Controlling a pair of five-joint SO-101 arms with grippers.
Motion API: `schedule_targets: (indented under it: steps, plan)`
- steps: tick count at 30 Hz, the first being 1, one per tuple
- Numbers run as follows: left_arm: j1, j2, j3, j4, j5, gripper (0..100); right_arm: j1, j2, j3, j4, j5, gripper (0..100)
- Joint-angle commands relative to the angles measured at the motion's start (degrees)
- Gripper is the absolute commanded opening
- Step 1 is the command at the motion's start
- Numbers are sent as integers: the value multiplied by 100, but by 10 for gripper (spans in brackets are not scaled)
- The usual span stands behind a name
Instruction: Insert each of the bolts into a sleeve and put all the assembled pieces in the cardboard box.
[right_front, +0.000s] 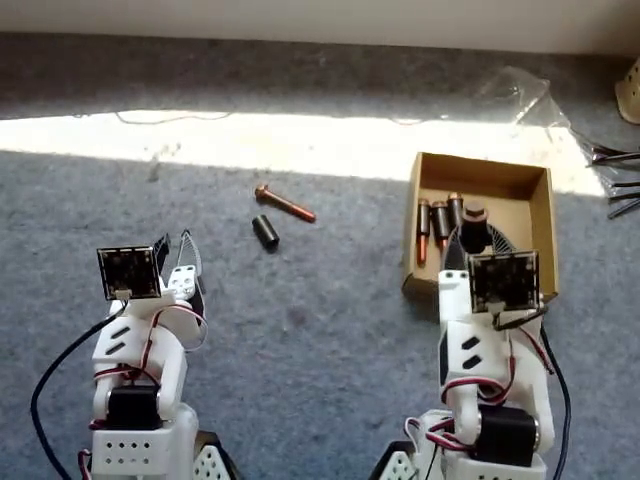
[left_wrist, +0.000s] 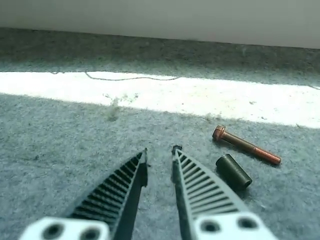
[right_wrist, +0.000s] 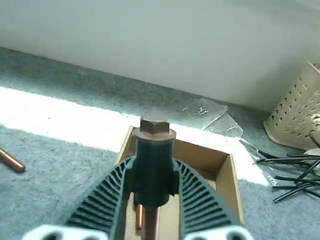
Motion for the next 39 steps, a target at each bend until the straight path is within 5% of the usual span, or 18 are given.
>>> schedule_targets:
  steps: [1,14,25,39]
  plan:
    - [-48,-66,31,-141,-44,88,66,1226,-699,-48,-44,5]
    - [-48,-66,75,-141,-53,88,242,5095,-2404,-92,431,5]
    - [-57,-66,75,-141,-53,88,1042,7644,-2853,-1824,448,5]
    - [-57,-66,84,-141,-53,88,1059,10185,-4611,-1815,440,7]
